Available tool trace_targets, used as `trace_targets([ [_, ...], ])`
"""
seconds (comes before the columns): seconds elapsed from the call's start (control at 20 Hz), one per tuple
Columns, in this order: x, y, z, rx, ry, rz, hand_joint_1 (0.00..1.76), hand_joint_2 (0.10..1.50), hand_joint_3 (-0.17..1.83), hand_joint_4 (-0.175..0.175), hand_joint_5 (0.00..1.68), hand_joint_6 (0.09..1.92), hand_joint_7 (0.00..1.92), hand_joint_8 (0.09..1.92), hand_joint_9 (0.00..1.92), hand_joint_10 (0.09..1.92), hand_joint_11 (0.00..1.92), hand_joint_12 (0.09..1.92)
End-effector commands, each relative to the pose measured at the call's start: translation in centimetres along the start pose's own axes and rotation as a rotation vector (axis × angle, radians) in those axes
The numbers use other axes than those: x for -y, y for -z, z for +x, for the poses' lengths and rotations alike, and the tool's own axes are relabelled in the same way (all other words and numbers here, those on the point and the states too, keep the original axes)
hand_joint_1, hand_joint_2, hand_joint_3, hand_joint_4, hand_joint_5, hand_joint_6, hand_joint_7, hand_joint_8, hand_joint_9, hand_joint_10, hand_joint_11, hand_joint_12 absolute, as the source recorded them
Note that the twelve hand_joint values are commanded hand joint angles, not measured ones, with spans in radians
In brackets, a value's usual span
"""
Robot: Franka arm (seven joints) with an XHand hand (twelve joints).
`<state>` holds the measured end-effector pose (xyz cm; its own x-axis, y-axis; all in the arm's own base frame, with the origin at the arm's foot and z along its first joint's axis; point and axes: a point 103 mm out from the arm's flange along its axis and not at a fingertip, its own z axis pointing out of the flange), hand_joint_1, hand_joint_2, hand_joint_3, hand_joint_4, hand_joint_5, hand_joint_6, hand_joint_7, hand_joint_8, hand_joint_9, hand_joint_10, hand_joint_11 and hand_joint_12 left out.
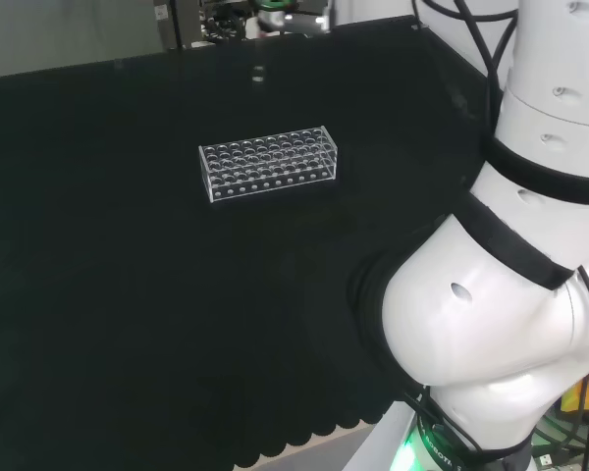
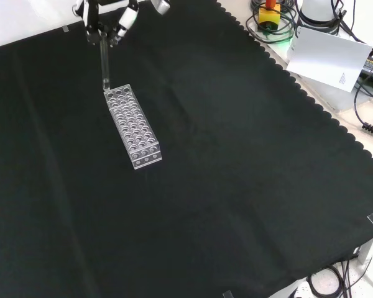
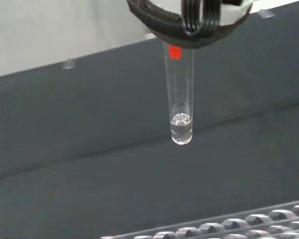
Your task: Shake the test tube.
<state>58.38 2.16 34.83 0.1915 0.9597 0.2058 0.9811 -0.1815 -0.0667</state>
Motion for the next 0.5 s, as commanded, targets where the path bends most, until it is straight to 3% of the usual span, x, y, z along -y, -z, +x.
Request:
trace_targets([
  [0.05, -0.3, -0.4, 7.1, -0.091, 0.136, 0.005, 1.42, 0.98, 0.00, -0.175, 1.27, 0.29, 1.31, 0.84, 1.26, 0.37, 0.69, 1.25],
  [0.3, -0.5, 0.0, 7.7, -0.093, 0.152, -0.003, 1.42, 0.98, 0.00, -0.175, 1.27, 0.29, 1.31, 0.84, 1.26, 0.37, 0.69, 1.25],
  [0.5, -0.8, -0.2, 5.6, -0.059, 0.114, 0.003, 1.42, 0.98, 0.00, -0.175, 1.27, 0.29, 1.31, 0.84, 1.26, 0.37, 0.69, 1.25],
])
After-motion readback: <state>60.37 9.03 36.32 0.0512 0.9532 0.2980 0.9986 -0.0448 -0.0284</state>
